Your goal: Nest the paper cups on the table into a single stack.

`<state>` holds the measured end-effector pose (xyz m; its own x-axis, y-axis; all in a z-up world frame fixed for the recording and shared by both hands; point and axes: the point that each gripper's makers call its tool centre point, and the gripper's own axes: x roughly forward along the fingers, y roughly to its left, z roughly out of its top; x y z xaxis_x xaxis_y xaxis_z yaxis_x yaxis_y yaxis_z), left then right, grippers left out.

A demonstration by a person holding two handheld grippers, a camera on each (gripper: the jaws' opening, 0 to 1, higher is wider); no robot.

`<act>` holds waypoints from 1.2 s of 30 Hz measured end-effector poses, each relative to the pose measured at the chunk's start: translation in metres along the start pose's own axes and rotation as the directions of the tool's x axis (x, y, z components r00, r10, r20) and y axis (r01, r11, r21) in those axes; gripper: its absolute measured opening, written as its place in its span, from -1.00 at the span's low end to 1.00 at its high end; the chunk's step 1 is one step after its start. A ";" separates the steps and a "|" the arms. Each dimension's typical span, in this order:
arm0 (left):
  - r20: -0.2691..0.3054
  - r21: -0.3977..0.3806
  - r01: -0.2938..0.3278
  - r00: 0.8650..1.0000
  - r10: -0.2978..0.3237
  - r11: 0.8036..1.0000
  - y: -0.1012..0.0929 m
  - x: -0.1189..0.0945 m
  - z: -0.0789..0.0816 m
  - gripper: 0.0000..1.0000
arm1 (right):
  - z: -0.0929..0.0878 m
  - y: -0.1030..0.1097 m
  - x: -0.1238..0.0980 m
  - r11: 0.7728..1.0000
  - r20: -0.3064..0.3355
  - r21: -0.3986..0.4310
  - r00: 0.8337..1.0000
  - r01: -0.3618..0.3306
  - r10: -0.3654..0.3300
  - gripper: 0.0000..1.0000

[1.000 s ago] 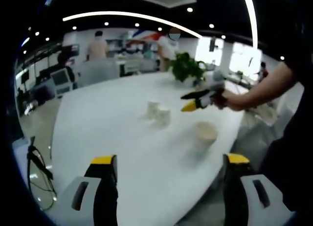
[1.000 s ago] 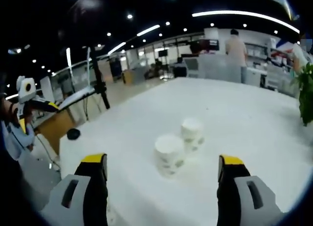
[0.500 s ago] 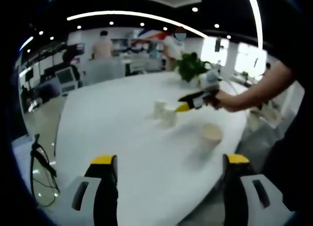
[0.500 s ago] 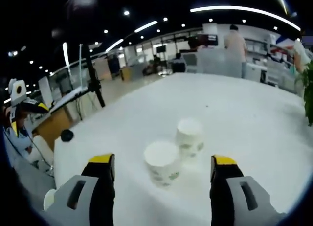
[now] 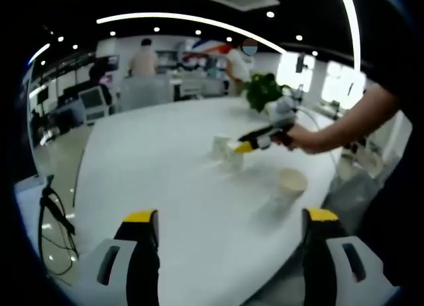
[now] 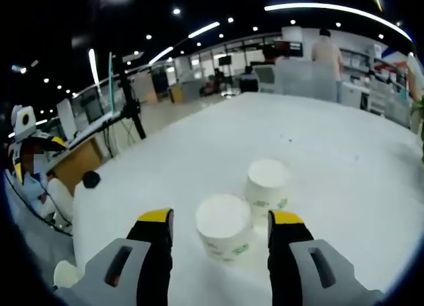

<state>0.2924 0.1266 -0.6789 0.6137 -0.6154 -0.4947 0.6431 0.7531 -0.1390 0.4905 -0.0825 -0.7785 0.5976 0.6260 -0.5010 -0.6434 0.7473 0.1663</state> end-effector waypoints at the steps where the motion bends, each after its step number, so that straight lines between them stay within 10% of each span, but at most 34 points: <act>1: -0.001 0.000 0.000 1.000 0.000 1.000 0.001 0.000 0.000 0.76 | 0.000 0.000 0.001 1.000 -0.001 -0.001 1.000 0.000 0.000 0.07; 16: 0.001 -0.007 -0.002 1.000 0.002 1.000 0.007 -0.003 -0.003 0.75 | -0.006 0.003 0.007 0.999 -0.042 -0.047 0.999 -0.015 0.013 -0.31; 36: 0.006 -0.010 0.002 1.000 -0.002 1.000 0.007 -0.006 -0.003 0.72 | -0.007 0.001 -0.001 1.000 -0.034 -0.011 0.999 -0.018 0.018 -0.32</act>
<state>0.2925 0.1362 -0.6796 0.6154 -0.6179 -0.4893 0.6395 0.7544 -0.1484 0.4856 -0.0835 -0.7841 0.5698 0.6312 -0.5262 -0.6590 0.7335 0.1662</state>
